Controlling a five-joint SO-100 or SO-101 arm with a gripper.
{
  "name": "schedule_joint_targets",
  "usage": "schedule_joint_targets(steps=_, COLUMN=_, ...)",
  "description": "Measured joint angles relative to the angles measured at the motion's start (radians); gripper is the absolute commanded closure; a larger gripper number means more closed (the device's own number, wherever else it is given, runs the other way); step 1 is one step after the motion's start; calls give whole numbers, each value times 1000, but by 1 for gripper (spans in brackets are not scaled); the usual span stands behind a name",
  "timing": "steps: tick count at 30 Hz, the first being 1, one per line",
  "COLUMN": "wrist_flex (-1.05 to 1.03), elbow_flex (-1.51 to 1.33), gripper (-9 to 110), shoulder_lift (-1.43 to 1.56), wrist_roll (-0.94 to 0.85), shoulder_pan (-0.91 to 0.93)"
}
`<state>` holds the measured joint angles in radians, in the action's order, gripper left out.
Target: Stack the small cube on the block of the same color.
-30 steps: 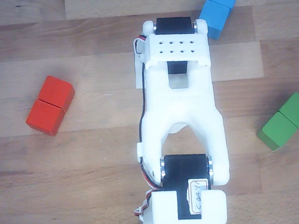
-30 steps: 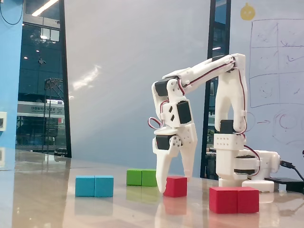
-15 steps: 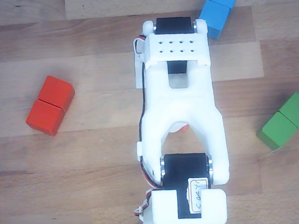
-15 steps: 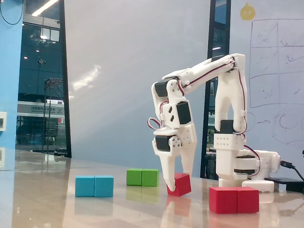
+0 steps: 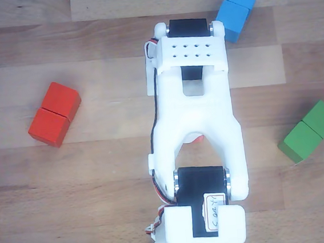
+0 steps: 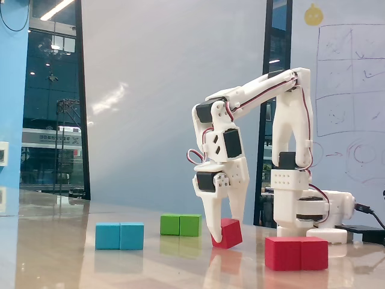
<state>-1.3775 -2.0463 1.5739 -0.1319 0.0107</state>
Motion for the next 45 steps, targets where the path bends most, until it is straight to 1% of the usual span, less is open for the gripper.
schedule_joint_targets(steps=7, wrist_flex=2, elbow_flex=-2, gripper=96, shoulder_lift=11, wrist_roll=0, shoulder_pan=0)
schedule_joint_targets(steps=18, wrist_flex=5, elbow_flex=9, gripper=96, shoulder_lift=204, wrist_roll=0, shoulder_pan=0)
schedule_joint_targets(steps=21, wrist_flex=-9, elbow_flex=67, gripper=96, shoulder_lift=227, wrist_roll=0, shoulder_pan=0)
schedule_joint_targets(steps=27, wrist_flex=-126, elbow_flex=247, gripper=96, shoulder_lift=232, wrist_roll=0, shoulder_pan=-3)
schedule_joint_targets(steps=33, wrist_flex=-199, elbow_flex=370, gripper=96, shoulder_lift=232, wrist_roll=0, shoulder_pan=-155)
schedule_joint_targets(steps=45, wrist_flex=-212, elbow_flex=379, gripper=96, shoulder_lift=224, wrist_roll=0, shoulder_pan=-532)
